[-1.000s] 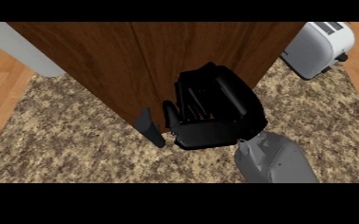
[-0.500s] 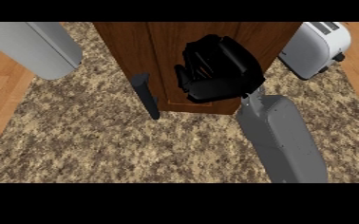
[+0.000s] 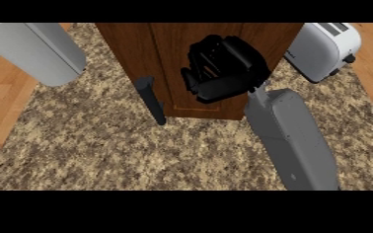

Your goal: Pick up the bottled water, place it into the cabinet and close the cabinet

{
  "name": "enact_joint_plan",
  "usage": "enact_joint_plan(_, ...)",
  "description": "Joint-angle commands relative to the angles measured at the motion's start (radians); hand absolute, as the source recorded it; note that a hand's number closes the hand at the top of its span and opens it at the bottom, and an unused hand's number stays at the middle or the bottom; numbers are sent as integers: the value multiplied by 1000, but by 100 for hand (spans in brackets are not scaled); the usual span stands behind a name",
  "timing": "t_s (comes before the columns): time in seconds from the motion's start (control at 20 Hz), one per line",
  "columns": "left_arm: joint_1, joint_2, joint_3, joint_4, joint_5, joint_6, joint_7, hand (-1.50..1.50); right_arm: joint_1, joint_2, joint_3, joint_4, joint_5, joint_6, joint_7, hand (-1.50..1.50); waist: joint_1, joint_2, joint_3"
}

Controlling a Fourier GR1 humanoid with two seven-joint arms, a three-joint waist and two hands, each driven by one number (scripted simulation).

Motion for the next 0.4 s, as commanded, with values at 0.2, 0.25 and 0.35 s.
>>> enact_joint_plan(0.2, -26, -5, -21, 4, -4, -23, 37, -150, -170, 46, -20, 191, -28, -74, -17, 150, 45, 43, -18)
enact_joint_plan(0.25, 8, 20, 24, 23, 42, -57, 39, -150, -172, 46, -41, 186, -39, -75, 8, 150, 55, 40, -18)
enact_joint_plan(0.35, -21, -18, 0, -9, -4, -11, 38, -150, -169, 46, -35, 185, -39, -67, -1, 150, 43, 42, -18)
